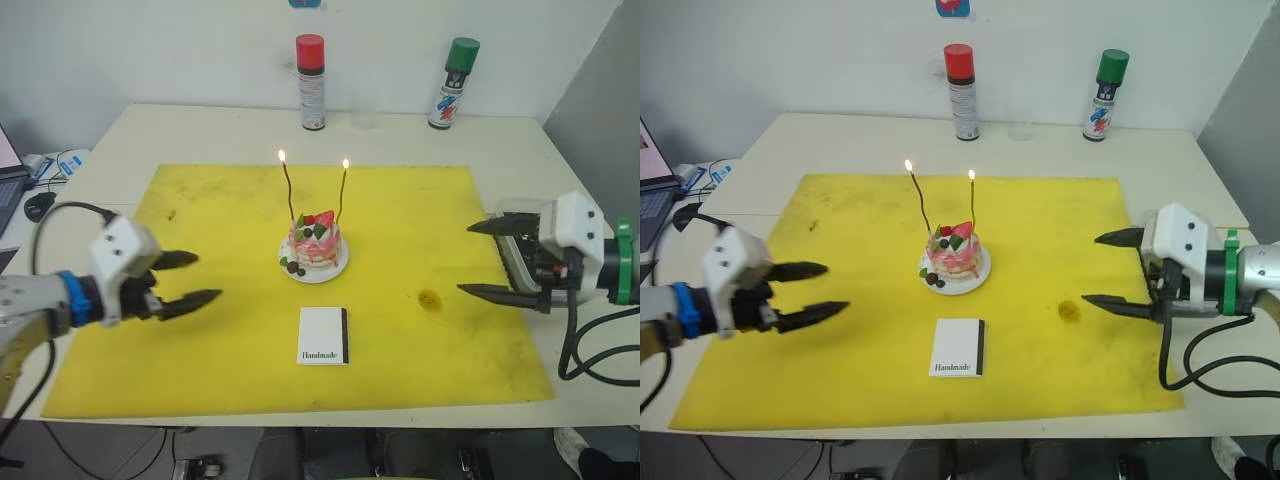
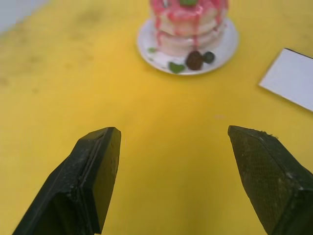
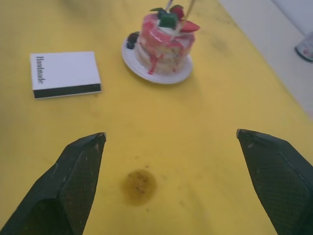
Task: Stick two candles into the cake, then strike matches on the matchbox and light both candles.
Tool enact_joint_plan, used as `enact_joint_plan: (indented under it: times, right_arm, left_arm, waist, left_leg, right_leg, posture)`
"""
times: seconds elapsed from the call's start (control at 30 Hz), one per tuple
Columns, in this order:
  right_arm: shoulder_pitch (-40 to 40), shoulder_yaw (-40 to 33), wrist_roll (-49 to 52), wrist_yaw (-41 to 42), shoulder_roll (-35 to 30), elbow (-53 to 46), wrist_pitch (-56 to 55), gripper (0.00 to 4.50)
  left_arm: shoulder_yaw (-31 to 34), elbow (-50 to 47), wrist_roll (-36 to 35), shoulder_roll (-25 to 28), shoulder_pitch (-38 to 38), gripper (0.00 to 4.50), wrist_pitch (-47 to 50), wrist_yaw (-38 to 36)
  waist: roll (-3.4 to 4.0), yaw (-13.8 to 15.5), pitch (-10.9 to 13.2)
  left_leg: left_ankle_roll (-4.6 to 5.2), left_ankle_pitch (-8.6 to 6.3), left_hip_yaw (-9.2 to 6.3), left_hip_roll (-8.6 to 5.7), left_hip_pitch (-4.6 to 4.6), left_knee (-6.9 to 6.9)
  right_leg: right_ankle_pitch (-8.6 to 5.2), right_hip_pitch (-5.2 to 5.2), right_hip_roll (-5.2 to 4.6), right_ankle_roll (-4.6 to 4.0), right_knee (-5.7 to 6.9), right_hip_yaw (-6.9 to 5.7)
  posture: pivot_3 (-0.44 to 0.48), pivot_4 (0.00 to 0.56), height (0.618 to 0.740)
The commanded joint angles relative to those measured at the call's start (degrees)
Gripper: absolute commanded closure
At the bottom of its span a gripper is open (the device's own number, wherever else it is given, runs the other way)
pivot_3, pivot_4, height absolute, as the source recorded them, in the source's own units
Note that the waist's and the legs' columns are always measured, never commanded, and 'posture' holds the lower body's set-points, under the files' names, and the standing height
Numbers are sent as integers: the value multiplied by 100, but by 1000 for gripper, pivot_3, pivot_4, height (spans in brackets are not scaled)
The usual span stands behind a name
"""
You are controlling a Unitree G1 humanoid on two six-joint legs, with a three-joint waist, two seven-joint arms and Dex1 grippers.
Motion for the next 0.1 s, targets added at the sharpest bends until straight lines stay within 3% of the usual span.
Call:
enact_joint_plan:
  times: [0.03,0.1]
  right_arm:
    - [-254,-106,-31,177,-114,164,-282,0]
    - [-332,13,-109,257,-84,279,-431,0]
  left_arm:
    - [418,107,192,-26,213,593,-349,-363]
    - [421,167,234,-72,244,593,-352,-395]
  waist:
    - [0,-12,0]
    - [1,-16,1]
  left_leg:
    - [0,0,3,1,1,-5]
    - [0,0,5,0,1,-11]
  right_leg:
    - [0,-1,-11,1,0,1]
    - [3,-3,-11,5,0,-1]
  posture:
    - [0,150,740]
    - [0,150,740]
